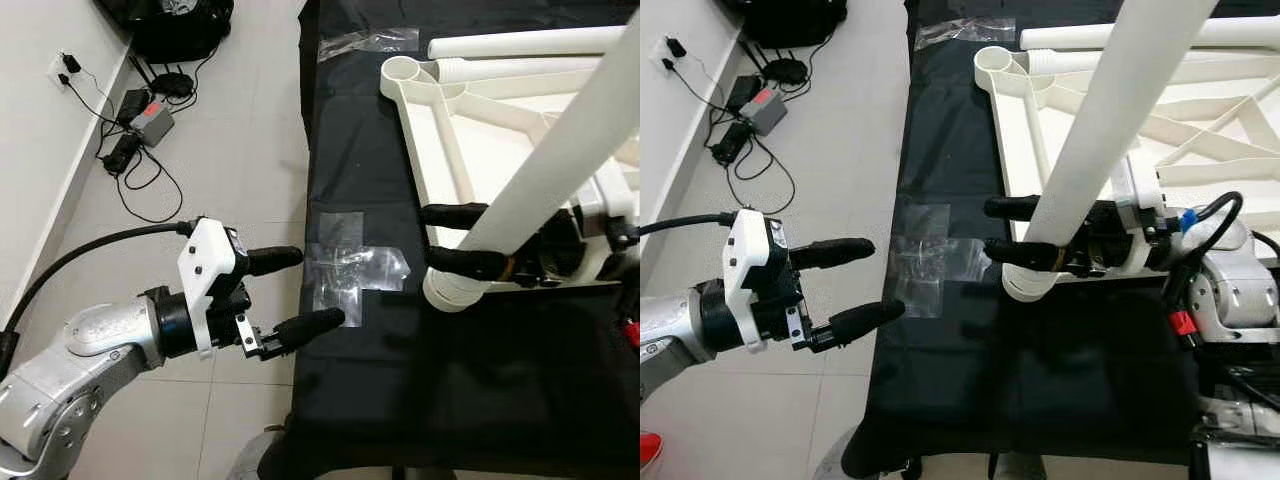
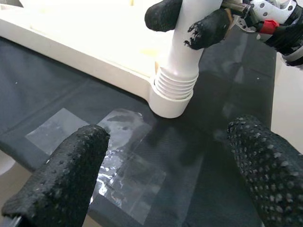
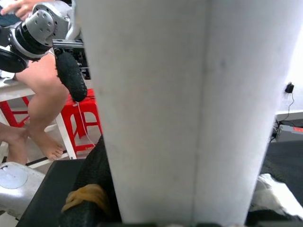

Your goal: Building children table

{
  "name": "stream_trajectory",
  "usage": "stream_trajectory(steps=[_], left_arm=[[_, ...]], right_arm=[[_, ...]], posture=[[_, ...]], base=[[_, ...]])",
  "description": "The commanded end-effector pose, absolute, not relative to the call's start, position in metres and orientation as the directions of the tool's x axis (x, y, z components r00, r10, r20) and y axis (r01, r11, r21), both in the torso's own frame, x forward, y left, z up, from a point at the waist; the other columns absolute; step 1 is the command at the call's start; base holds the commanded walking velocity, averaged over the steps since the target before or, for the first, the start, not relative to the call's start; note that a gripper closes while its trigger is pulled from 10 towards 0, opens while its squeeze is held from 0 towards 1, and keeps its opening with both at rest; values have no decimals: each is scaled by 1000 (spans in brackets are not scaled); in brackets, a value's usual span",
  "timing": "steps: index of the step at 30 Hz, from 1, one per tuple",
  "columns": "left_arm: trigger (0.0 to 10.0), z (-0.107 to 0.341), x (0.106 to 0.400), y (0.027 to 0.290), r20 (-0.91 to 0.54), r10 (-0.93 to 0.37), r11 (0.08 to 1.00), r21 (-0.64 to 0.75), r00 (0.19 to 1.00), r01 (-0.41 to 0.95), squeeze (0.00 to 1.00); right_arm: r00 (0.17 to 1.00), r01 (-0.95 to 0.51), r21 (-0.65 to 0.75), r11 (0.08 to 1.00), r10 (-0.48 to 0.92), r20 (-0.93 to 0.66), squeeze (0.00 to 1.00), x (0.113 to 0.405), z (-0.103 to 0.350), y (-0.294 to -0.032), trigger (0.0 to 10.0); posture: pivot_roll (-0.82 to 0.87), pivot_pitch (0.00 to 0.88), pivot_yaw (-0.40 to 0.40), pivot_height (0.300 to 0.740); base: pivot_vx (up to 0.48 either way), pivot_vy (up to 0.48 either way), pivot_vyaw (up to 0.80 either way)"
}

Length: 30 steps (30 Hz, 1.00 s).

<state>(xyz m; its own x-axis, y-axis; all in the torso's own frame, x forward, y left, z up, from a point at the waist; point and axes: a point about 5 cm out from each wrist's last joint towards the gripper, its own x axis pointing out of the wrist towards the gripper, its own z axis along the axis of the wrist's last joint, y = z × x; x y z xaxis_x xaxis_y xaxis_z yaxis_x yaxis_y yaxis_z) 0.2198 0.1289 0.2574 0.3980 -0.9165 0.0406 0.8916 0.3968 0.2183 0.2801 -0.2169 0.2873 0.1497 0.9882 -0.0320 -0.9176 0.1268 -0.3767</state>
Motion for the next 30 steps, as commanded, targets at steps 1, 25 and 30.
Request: stream_trajectory(steps=[1,25,30], left_arm=[[10000,261,216,129,25,-925,373,240,378,896,0],[10000,265,212,125,30,-937,345,242,348,907,0],[10000,265,213,125,32,-938,343,242,346,908,0]], right_arm=[[137,-951,-288,115,989,-58,0,282,267,-211,10000],[308,-912,-297,284,951,-38,0,280,256,-209,10000],[380,-886,-300,353,924,-36,0,280,251,-207,10000]], posture=[[127,388,97,740],[110,394,90,740],[102,392,87,740]], base=[[0,0,0],[0,0,0],[0,0,0]])
